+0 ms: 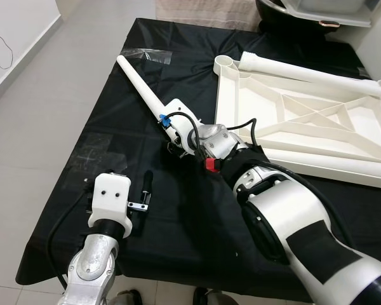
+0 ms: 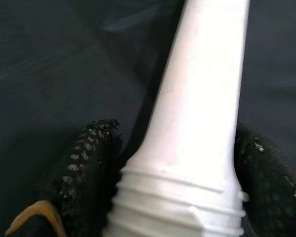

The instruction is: Building children table

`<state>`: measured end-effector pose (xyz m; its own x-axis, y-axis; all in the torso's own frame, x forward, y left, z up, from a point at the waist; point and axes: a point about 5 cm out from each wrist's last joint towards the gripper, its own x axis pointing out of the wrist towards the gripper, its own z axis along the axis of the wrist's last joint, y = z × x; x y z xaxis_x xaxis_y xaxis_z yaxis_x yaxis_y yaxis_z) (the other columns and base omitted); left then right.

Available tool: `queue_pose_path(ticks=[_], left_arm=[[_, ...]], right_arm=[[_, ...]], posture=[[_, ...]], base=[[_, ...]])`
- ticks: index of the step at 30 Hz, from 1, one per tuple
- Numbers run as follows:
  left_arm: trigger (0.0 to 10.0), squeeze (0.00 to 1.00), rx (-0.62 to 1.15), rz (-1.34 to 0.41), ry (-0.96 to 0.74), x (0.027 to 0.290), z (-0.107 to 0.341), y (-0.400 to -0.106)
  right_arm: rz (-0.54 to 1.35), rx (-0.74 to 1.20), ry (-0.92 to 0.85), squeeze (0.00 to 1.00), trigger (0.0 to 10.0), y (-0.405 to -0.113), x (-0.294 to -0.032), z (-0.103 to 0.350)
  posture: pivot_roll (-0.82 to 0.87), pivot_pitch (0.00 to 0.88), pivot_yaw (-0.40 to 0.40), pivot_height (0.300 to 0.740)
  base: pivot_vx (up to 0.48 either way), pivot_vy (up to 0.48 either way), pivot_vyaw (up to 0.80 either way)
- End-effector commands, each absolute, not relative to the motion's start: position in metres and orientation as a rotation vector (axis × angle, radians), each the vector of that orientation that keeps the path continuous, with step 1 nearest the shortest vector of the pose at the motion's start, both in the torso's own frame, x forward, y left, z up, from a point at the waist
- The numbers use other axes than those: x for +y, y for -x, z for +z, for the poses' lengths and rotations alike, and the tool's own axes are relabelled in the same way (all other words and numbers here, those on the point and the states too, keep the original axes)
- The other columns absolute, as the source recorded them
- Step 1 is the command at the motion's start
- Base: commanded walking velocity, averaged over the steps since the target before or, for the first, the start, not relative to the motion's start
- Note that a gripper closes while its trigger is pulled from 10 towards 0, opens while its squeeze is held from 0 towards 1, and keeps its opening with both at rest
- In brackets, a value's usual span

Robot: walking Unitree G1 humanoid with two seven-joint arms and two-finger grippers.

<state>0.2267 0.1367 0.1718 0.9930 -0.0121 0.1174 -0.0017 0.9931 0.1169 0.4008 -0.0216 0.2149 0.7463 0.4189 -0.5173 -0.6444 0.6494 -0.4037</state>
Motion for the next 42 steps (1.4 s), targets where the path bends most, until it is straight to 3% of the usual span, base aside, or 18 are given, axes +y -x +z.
queue_pose_path(ticks=[1, 4, 12, 14, 16, 18, 22, 28, 30, 33, 36, 42], left_arm=[[10.0, 0.00, -0.104, 0.006, -0.111, 0.138, 0.170, -0.224], [10.0, 0.00, -0.107, 0.012, -0.109, 0.139, 0.170, -0.223], [10.0, 0.00, -0.120, 0.030, -0.117, 0.142, 0.174, -0.229], [10.0, 0.00, -0.128, 0.037, -0.127, 0.145, 0.175, -0.232], [10.0, 0.00, -0.140, 0.061, -0.117, 0.154, 0.179, -0.238], [10.0, 0.00, -0.140, 0.061, -0.117, 0.154, 0.179, -0.238], [10.0, 0.00, -0.146, 0.052, -0.097, 0.159, 0.185, -0.247], [10.0, 0.00, -0.221, 0.023, 0.000, 0.172, 0.210, -0.265], [10.0, 0.00, -0.284, -0.074, 0.134, 0.173, 0.233, -0.274], [10.0, 0.00, -0.315, -0.159, 0.192, 0.169, 0.243, -0.275], [10.0, 0.00, -0.343, -0.350, 0.270, 0.160, 0.256, -0.273], [10.0, 0.00, -0.321, -0.313, 0.276, 0.168, 0.251, -0.276]], right_arm=[[0.675, 0.524, 0.635, 0.00, 0.0, -0.392, -0.024, 0.187], [0.689, 0.518, 0.633, 0.00, 0.0, -0.393, -0.024, 0.188], [0.639, 0.402, 0.338, 0.00, 0.0, -0.401, -0.023, 0.217], [0.613, 0.321, 0.211, 0.00, 0.0, -0.407, -0.026, 0.234], [0.659, 0.154, -0.054, 0.00, 0.0, -0.412, -0.034, 0.266], [0.659, 0.154, -0.054, 0.00, 0.0, -0.412, -0.034, 0.266], [0.734, 0.008, -0.214, 0.00, 0.0, -0.411, -0.047, 0.276], [0.886, -0.161, -0.191, 0.00, 0.0, -0.391, -0.056, 0.256], [0.960, -0.177, -0.205, 0.00, 0.0, -0.374, -0.060, 0.236], [0.983, -0.178, -0.211, 0.00, 0.0, -0.366, -0.062, 0.226], [0.996, -0.160, -0.228, 0.00, 0.0, -0.353, -0.072, 0.201], [1.011, -0.191, -0.253, 0.00, 0.0, -0.342, -0.079, 0.198]], posture=[[0.01, 0.278, -0.130, 0.740], [0.00, 0.275, -0.130, 0.740], [0.01, 0.252, -0.117, 0.740], [0.02, 0.234, -0.111, 0.740], [0.04, 0.205, -0.100, 0.740], [0.04, 0.205, -0.100, 0.740], [0.06, 0.170, -0.077, 0.740], [0.07, 0.115, -0.040, 0.740], [0.08, 0.101, -0.029, 0.740], [0.08, 0.086, -0.018, 0.740], [0.09, 0.066, -0.004, 0.740], [0.09, 0.060, -0.003, 0.740]], base=[[0.000, 0.000, 0.00], [0.000, 0.000, 0.00], [0.000, 0.000, 0.00], [0.000, 0.000, 0.00], [0.000, 0.000, 0.00], [0.000, 0.000, 0.00], [0.000, 0.000, 0.00], [0.000, 0.000, 0.00], [0.000, 0.000, 0.00], [0.000, 0.000, 0.00], [0.000, 0.000, 0.00], [0.000, 0.000, 0.00]])
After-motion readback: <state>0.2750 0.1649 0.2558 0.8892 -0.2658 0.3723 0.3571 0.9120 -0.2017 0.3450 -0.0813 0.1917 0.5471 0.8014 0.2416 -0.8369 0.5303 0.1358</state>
